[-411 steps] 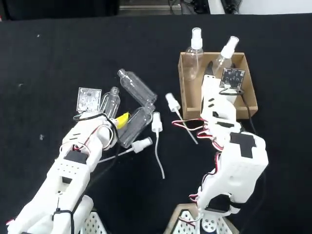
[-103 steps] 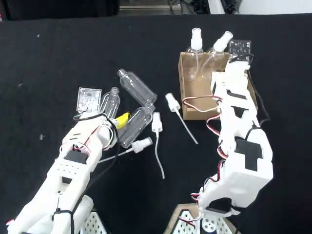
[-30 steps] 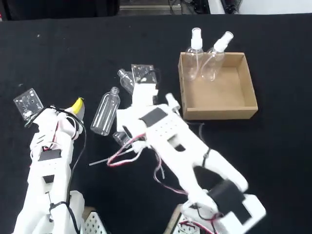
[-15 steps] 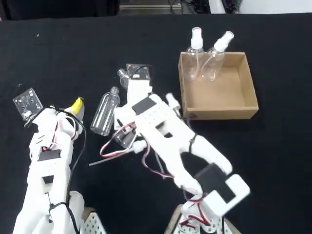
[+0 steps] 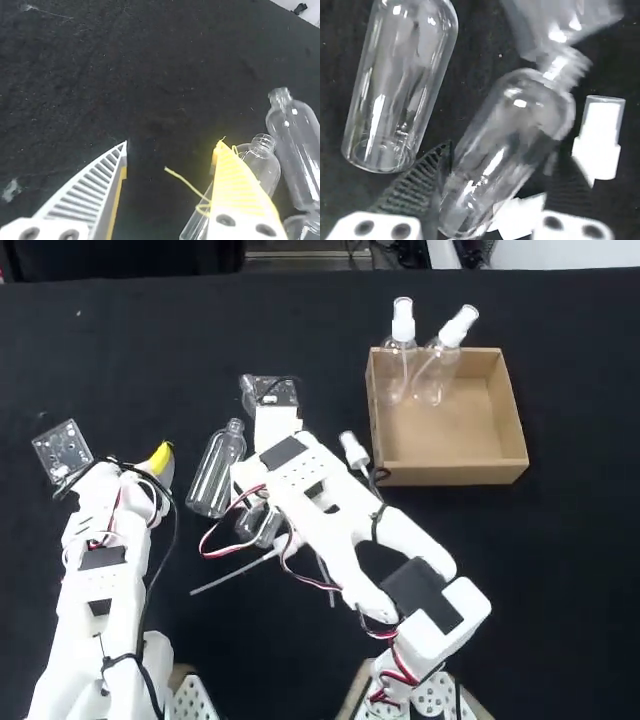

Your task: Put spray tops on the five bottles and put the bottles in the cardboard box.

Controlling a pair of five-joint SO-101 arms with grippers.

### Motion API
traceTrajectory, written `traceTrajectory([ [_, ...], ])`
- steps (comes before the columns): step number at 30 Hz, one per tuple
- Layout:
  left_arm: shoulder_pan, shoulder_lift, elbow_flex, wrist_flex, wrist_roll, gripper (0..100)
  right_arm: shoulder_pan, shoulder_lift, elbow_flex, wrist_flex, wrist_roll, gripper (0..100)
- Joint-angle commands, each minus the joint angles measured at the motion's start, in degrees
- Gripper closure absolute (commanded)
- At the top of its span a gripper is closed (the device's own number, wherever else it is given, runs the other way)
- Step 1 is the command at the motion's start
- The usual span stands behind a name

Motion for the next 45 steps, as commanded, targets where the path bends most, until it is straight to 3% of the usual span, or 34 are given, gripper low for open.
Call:
traceTrajectory([
  [1,0.7,-0.9,-3.2,-1.2,-0.9,74,-0.6,-0.8,-3.5,0.4,0.0,91.6],
  [8,0.7,-0.9,-3.2,-1.2,-1.0,74,2.4,-1.6,-3.4,1.5,0.0,98.7],
  [12,0.7,-0.9,-3.2,-1.2,-1.1,74,6.2,-8.2,-3.5,8.1,2.0,98.8],
  [23,0.7,-0.9,-3.1,-1.2,-1.1,74,14.0,-35.6,-3.5,17.2,25.0,98.7],
  [28,0.7,-0.9,-3.1,-1.2,-1.1,74,20.0,-43.2,-3.2,30.1,43.1,98.7],
  [33,1.7,-0.9,-3.0,-1.2,-1.1,74,33.6,-42.8,-1.8,43.5,59.0,98.7],
  [36,1.8,-0.9,-3.0,-1.2,-1.1,74,45.2,-40.9,1.3,45.5,70.3,98.8],
  [41,1.8,-0.8,-2.9,-1.2,-1.1,74,66.0,-36.0,7.2,39.7,88.4,98.8],
  [45,1.9,-1.0,-2.5,-1.2,-1.1,74,79.5,-31.2,9.5,29.8,98.1,98.7],
])
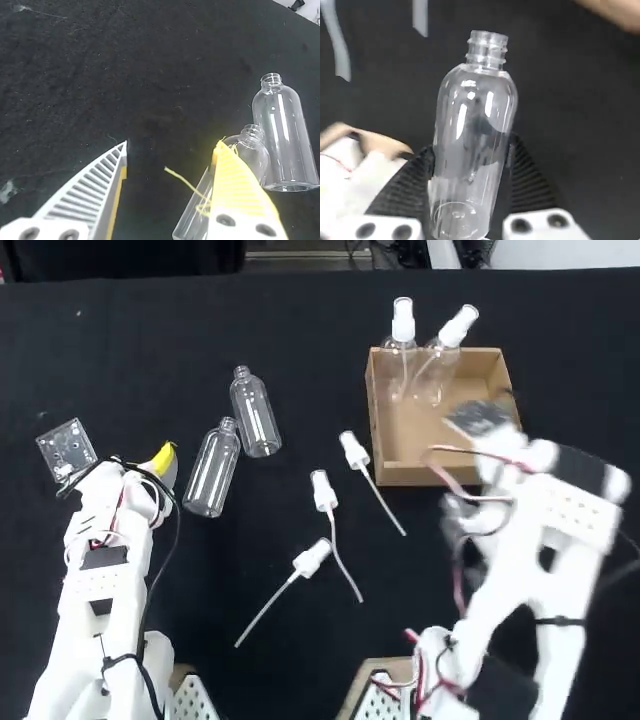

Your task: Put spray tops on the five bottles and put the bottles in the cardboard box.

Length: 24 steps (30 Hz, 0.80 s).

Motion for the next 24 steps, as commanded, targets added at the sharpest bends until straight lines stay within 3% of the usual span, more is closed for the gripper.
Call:
traceTrajectory([
  [1,1.1,-1.0,-2.5,-1.2,-0.5,74,13.2,3.6,0.4,-9.8,8.7,98.7],
  [5,1.1,-1.0,-2.5,-1.2,-0.5,74,21.4,11.2,0.4,-17.8,12.9,98.6],
  [11,1.1,-1.0,-2.5,-1.2,-0.5,74,25.8,26.2,-2.5,-28.1,13.2,98.5],
  [13,1.1,-0.9,-2.5,-1.2,-0.5,74,26.0,29.9,-5.9,-26.0,13.2,95.0],
  [18,1.1,-0.9,-2.5,-1.2,-0.5,74,25.8,32.5,-15.6,-11.1,13.0,75.3],
  [24,1.1,-0.9,-2.5,-1.2,-0.5,74,22.9,32.5,-23.0,-0.4,12.6,74.0],
])
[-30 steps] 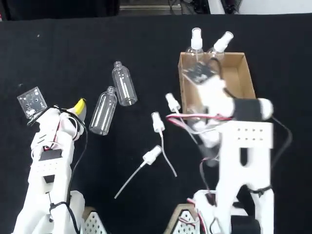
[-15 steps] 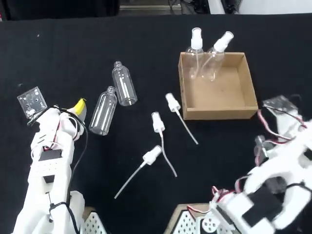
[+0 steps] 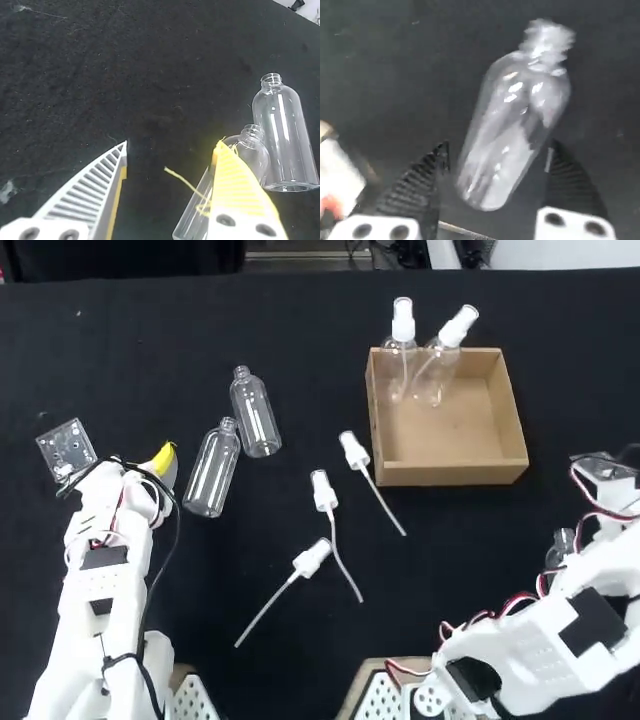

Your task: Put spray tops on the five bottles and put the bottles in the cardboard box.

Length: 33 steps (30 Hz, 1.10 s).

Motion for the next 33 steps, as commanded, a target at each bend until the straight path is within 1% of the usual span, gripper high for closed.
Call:
traceTrajectory([
  [1,1.1,-0.9,-2.5,-1.2,-0.5,74,-2.2,-0.2,-5.8,3.3,-1.1,73.8],
  [4,1.1,-0.9,-2.5,-1.2,-0.5,74,-2.7,-0.2,-6.9,3.3,-6.9,73.7],
  [7,1.1,-0.9,-2.5,-1.2,-0.5,74,-2.8,-0.2,-6.9,2.9,-16.2,73.7],
  [10,1.1,-0.9,-2.5,-1.2,-0.5,74,-2.8,-0.2,-6.6,-1.1,-21.7,73.7],
  [15,1.1,-0.9,-2.5,-1.2,-0.5,74,-3.7,0.7,-4.0,-5.1,-22.4,73.7],
  [20,1.1,-0.9,-2.5,-1.2,-0.5,74,-5.2,5.4,-4.1,-8.9,-22.3,73.7],
  [26,1.1,-0.9,-2.5,-1.2,-0.5,74,-6.3,9.5,-4.2,-9.5,-22.4,74.6],
  [28,1.1,-0.9,-2.5,-1.2,-0.5,74,-6.2,9.5,-4.7,-9.5,-22.8,80.7],
  [31,1.1,-1.0,-2.5,-1.2,-0.5,74,-5.7,9.5,-5.9,-9.4,-22.9,97.5],
  [32,1.1,-1.0,-2.5,-1.2,-0.5,74,-5.6,9.5,-6.5,-9.2,-22.9,99.2],
  [33,1.1,-1.0,-2.5,-1.2,-0.5,74,-5.5,9.5,-7.7,-8.5,-22.9,96.9],
])
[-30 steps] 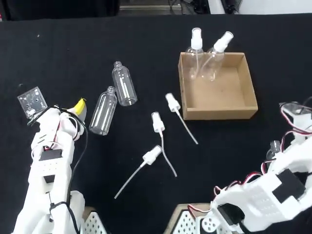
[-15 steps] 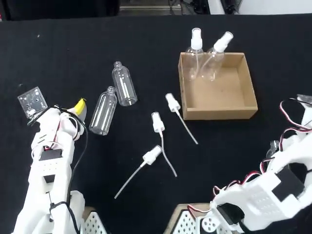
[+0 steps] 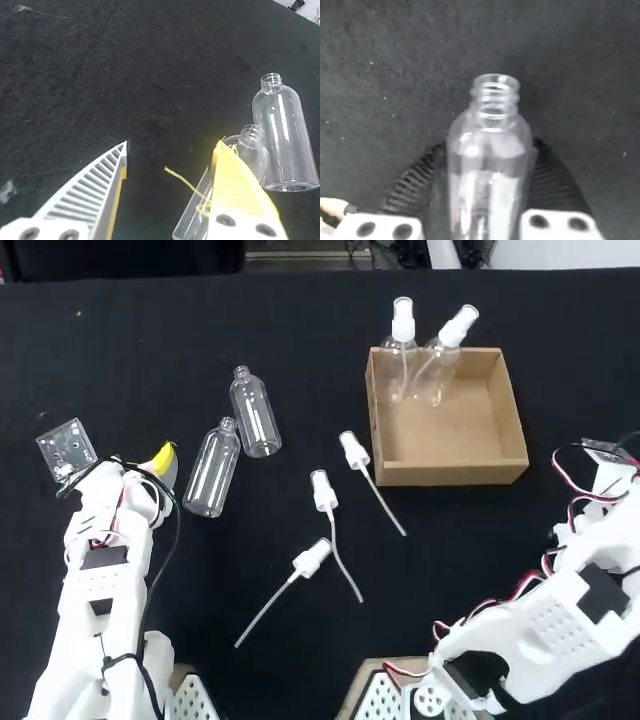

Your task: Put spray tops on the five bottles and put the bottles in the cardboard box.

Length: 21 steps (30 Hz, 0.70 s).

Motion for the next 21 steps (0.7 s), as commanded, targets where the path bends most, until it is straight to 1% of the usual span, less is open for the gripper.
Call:
traceTrajectory([
  [1,1.1,-1.0,-2.5,-1.2,-0.5,74,-0.4,-0.6,-5.9,1.5,-0.6,96.6],
  [3,1.1,-1.0,-2.5,-1.2,-0.5,74,-0.9,-0.3,-10.2,2.5,-0.2,98.9],
  [5,1.1,-1.0,-2.5,-1.2,-0.5,74,-2.3,0.2,-14.0,0.5,1.5,98.5],
  [9,1.1,-0.9,-2.5,-1.2,-0.5,74,-3.4,3.2,-18.3,-5.1,11.0,98.7],
  [11,1.1,-0.9,-2.5,-1.2,-0.5,74,-3.6,5.8,-19.6,-5.4,14.5,97.5],
  [12,1.1,-0.9,-2.5,-1.2,-0.5,74,-3.6,7.2,-20.2,-4.6,15.1,94.9],
  [16,1.1,-0.9,-2.5,-1.2,-0.5,74,-3.5,11.9,-24.2,0.7,15.4,75.3],
  [17,1.1,-0.9,-2.5,-1.2,-0.5,74,-3.5,12.9,-25.7,2.1,15.4,72.1],
  [19,1.1,-0.9,-2.5,-1.2,-0.5,74,-3.6,14.5,-29.3,5.5,15.4,70.2],
  [21,1.1,-0.9,-2.5,-1.2,-0.5,74,-3.9,15.7,-33.6,9.8,15.2,71.7],
])
